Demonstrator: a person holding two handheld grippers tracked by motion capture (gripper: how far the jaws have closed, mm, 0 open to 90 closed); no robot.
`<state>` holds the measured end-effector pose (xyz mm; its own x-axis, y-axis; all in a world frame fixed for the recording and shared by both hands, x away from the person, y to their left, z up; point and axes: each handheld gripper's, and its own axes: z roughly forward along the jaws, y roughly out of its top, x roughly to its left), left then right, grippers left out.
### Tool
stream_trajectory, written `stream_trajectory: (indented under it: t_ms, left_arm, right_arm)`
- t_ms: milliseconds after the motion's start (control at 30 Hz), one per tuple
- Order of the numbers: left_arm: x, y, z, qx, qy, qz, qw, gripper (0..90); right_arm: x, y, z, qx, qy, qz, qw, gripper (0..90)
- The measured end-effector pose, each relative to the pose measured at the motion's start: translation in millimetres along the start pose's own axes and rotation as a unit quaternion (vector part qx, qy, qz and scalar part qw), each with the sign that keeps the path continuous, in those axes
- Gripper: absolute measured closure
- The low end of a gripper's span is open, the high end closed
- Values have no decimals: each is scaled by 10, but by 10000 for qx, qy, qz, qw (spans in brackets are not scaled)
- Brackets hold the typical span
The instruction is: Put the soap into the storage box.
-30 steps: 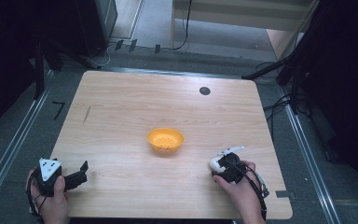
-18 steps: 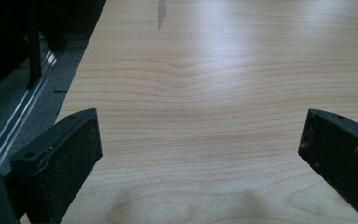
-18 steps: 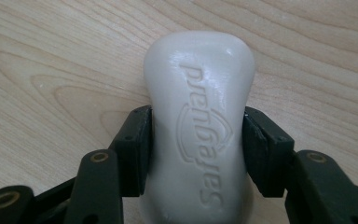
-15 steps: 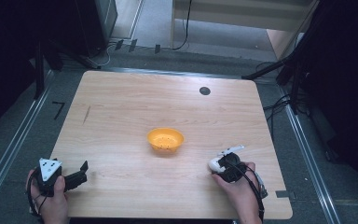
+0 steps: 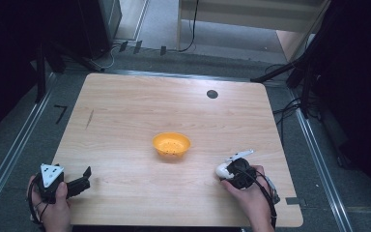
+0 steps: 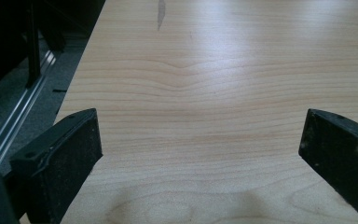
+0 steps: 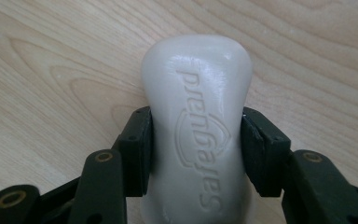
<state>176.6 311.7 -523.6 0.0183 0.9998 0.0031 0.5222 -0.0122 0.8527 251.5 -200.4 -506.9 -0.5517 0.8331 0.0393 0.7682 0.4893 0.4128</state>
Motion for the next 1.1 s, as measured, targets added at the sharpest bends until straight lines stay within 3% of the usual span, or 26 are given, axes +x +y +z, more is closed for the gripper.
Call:
stream_trajectory:
  t_ms: [400,467,633,767,867,900,1100]
  left_arm:
    - [0,0,1,-4,-5,-12,10000,0]
    - [3,0,1,1,-18,-17,10000,0]
    - [2,0,2,-5,-17,-27,10000,0]
    - [3,1,3,12,-16,-17,10000,0]
    - [2,1,3,18,-16,-14,10000,0]
    - [2,2,3,15,-17,-18,10000,0]
    - [1,1,5,19,-9,-11,10000,0]
  right_arm:
    - [-22,147,-179,-217,80,-237,9995,509]
    - [-11,203,-192,-237,59,-422,9988,509]
    - [27,292,-196,-294,83,-620,9976,510]
    - [90,410,-202,-324,166,-938,9949,510]
    - [108,458,-200,-336,172,-1039,9939,509]
    - [120,507,-197,-349,170,-1179,9923,509]
    - [164,618,-187,-395,247,-1510,9874,509]
